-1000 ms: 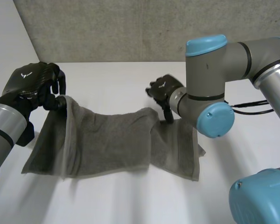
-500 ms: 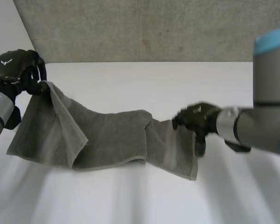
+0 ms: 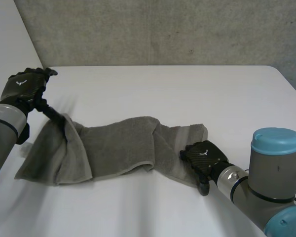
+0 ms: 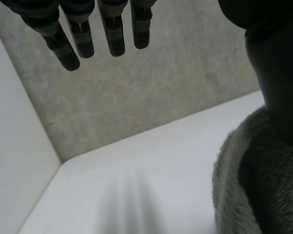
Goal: Fold the towel.
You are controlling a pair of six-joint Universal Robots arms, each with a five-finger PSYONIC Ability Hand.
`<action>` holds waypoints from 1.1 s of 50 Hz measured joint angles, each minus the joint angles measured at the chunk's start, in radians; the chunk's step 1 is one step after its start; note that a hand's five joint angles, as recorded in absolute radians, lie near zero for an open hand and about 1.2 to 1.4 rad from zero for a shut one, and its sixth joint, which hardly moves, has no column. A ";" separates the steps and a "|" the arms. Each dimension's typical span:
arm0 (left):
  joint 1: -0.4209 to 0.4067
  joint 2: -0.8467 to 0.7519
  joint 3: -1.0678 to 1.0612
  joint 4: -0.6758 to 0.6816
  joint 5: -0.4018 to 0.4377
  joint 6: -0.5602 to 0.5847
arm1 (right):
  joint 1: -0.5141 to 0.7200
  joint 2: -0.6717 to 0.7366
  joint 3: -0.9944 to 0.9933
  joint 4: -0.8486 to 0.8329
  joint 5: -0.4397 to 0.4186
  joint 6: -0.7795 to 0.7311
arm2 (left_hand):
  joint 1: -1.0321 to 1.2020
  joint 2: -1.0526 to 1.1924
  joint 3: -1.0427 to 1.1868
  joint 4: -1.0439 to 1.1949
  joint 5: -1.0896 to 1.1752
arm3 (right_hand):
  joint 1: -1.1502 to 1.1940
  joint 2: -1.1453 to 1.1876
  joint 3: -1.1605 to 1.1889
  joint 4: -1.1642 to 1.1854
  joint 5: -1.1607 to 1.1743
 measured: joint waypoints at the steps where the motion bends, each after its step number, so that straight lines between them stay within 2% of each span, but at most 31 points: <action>1: 0.010 -0.007 0.002 0.000 0.000 0.017 | 0.000 0.000 0.003 -0.008 0.000 0.001 | 0.000 -0.001 -0.001 0.000 0.000 | 0.023 0.027 0.026 0.023 0.009; 8: 0.073 0.011 -0.035 -0.006 0.012 0.177 | 0.000 0.001 0.014 -0.044 0.001 0.002 | 0.000 -0.001 -0.002 0.000 0.000 | 0.484 0.416 0.426 0.443 0.280; 11: 0.082 0.063 -0.083 -0.006 0.027 0.222 | -0.003 0.000 0.012 -0.046 0.002 0.002 | 0.000 -0.001 -0.002 0.000 0.000 | 0.512 0.457 0.504 0.527 0.282; 23: 0.090 0.275 -0.265 -0.005 0.177 0.238 | -0.009 -0.034 -0.010 -0.029 -0.001 0.000 | 0.000 -0.001 -0.002 0.000 0.000 | 0.587 0.537 0.533 0.533 0.282; 28: 0.126 0.310 -0.278 -0.003 0.204 0.237 | -0.010 -0.047 -0.011 -0.028 -0.003 -0.001 | 0.000 -0.001 -0.002 0.000 0.000 | 0.622 0.572 0.564 0.555 0.282; 31: 0.190 0.318 -0.266 -0.004 0.215 0.237 | -0.011 -0.049 -0.011 -0.028 -0.009 0.000 | 0.000 -0.001 -0.002 0.000 0.000 | 0.857 0.804 0.790 0.791 0.282; 33: 0.216 0.318 -0.260 -0.007 0.227 0.238 | -0.011 -0.049 -0.011 -0.028 -0.014 0.000 | 0.000 -0.001 -0.002 0.000 0.000 | 0.936 0.875 0.868 0.866 0.282; 38: 0.251 0.318 -0.260 -0.033 0.297 0.242 | -0.016 -0.051 -0.016 -0.033 -0.032 0.010 | 0.000 -0.001 -0.002 0.000 0.000 | 0.946 0.880 0.876 0.873 0.282; 46: 0.277 0.327 -0.321 -0.150 0.499 0.304 | -0.122 -0.083 -0.041 -0.046 -0.040 0.141 | 0.000 0.002 -0.001 0.000 0.003 | 0.947 0.880 0.876 0.873 0.282; 51: 0.320 0.320 -0.365 -0.194 0.553 0.420 | -0.176 -0.091 -0.055 -0.048 -0.044 0.229 | 0.000 0.002 0.000 0.000 0.003 | 0.947 0.880 0.877 0.873 0.282; 55: 0.349 0.300 -0.387 -0.206 0.559 0.504 | -0.185 -0.086 -0.061 -0.049 -0.047 0.253 | 0.000 0.002 0.000 0.000 0.003 | 0.948 0.880 0.877 0.873 0.282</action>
